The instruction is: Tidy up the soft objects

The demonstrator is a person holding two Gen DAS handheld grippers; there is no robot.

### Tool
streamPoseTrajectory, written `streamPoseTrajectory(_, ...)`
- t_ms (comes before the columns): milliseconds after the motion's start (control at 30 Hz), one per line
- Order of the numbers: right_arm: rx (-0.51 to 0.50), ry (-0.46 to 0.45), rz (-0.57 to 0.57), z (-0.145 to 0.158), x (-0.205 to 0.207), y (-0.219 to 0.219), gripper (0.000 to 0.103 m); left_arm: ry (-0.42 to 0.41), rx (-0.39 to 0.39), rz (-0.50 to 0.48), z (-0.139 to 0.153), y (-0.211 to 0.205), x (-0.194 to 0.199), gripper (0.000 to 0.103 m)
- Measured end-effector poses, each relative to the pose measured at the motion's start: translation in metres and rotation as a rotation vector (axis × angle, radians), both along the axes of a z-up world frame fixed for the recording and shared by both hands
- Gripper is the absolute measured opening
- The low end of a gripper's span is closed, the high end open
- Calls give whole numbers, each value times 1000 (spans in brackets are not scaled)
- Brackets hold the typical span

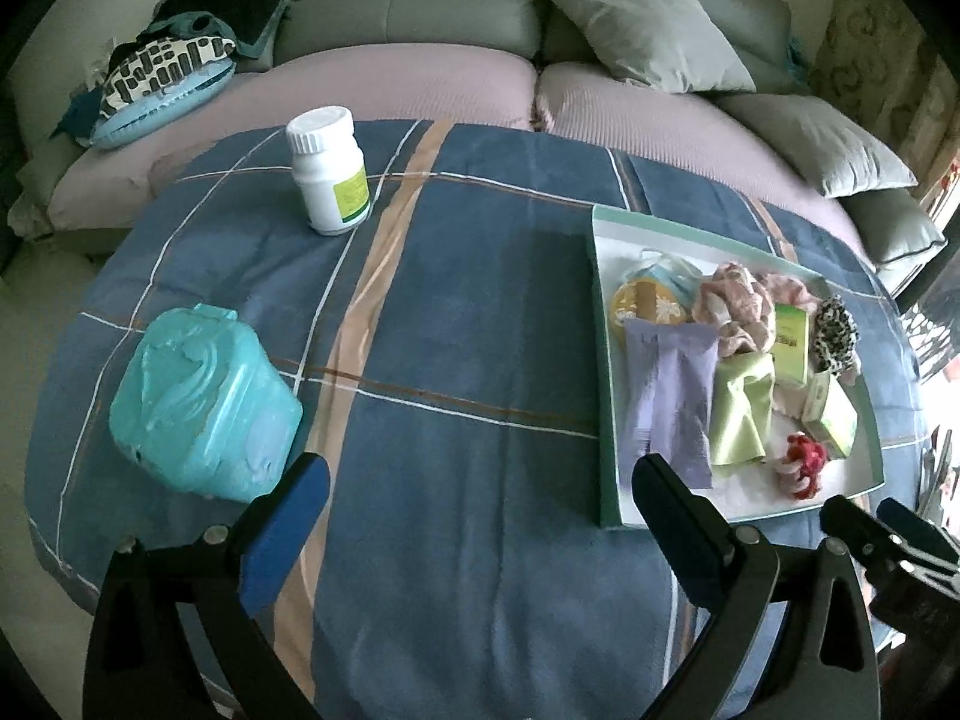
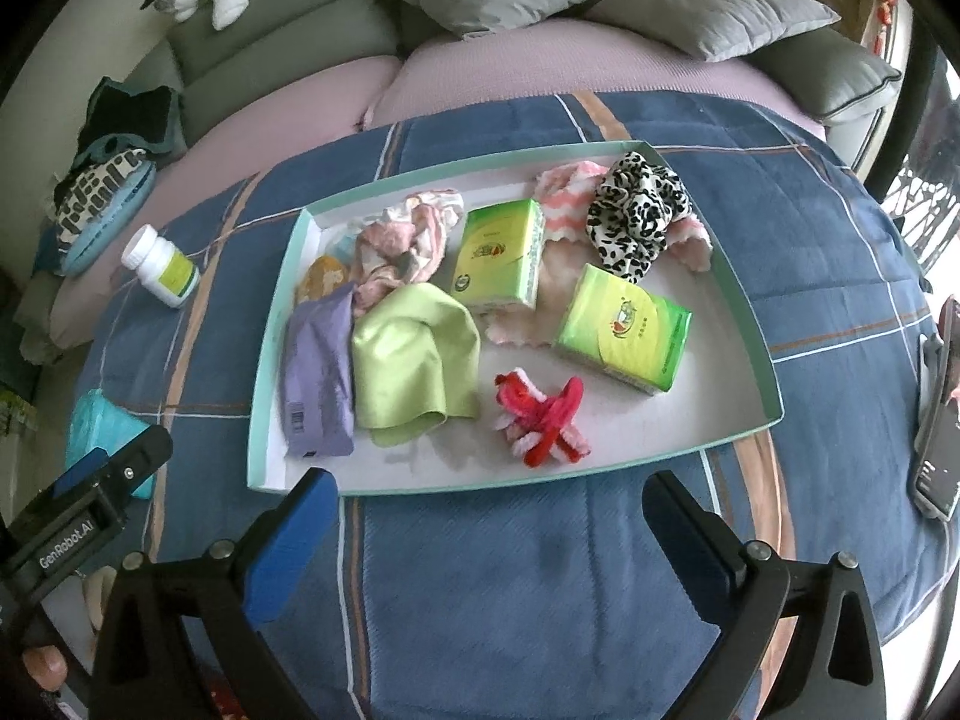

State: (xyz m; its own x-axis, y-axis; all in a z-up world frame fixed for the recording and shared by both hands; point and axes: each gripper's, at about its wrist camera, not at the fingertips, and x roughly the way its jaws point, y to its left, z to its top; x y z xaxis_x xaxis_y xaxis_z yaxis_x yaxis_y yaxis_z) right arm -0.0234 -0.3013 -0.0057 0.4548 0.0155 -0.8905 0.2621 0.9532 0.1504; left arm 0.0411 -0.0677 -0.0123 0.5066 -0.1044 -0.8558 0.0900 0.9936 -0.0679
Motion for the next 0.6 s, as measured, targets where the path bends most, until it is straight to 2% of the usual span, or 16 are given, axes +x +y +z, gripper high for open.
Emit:
streamPoseTrajectory(233,0,-19,20,7,-11,8,103,-29,-1,13,17,2,-15,101)
streamPoseTrajectory(400,12,-41,21,14,-15,8,103,-57,53,8,26,-4,-27,101)
streamPoseTrajectory(600,14,-46,11,17,-20,6,103,-64,66,5,33,-7,-31,101)
